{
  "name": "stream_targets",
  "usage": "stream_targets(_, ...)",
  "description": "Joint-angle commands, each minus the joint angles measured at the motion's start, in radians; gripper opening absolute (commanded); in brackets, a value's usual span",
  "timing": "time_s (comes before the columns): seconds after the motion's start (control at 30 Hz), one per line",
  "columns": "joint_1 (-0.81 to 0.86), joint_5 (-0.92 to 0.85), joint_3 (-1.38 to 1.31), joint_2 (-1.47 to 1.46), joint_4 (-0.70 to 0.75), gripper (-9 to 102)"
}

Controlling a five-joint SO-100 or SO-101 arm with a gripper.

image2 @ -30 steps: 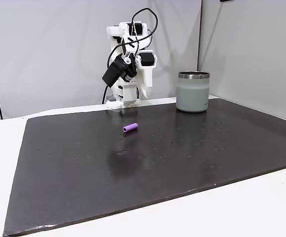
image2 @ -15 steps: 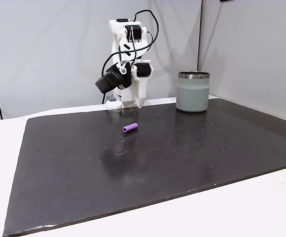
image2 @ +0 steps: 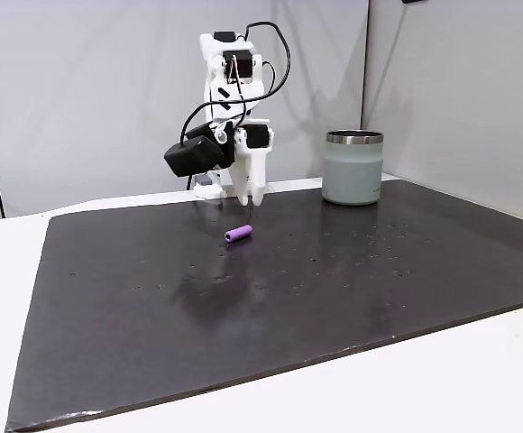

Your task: Grasp a pengrip and put it in the cup.

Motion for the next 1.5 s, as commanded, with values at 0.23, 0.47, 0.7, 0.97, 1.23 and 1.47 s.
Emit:
stream_targets(0.23,0.124,-0.137,-0.138,-0.029,0.008,20)
stream_targets(0.47,0.175,-0.160,-0.255,-0.152,0.008,21)
stream_targets(0.7,0.129,-0.130,-0.308,-0.250,0.011,21)
stream_targets(0.97,0.100,-0.144,-0.337,-0.348,0.037,22)
stream_targets(1.23,0.110,-0.169,-0.443,-0.486,0.109,22)
stream_targets(1.47,0.094,-0.196,-0.443,-0.515,0.135,15)
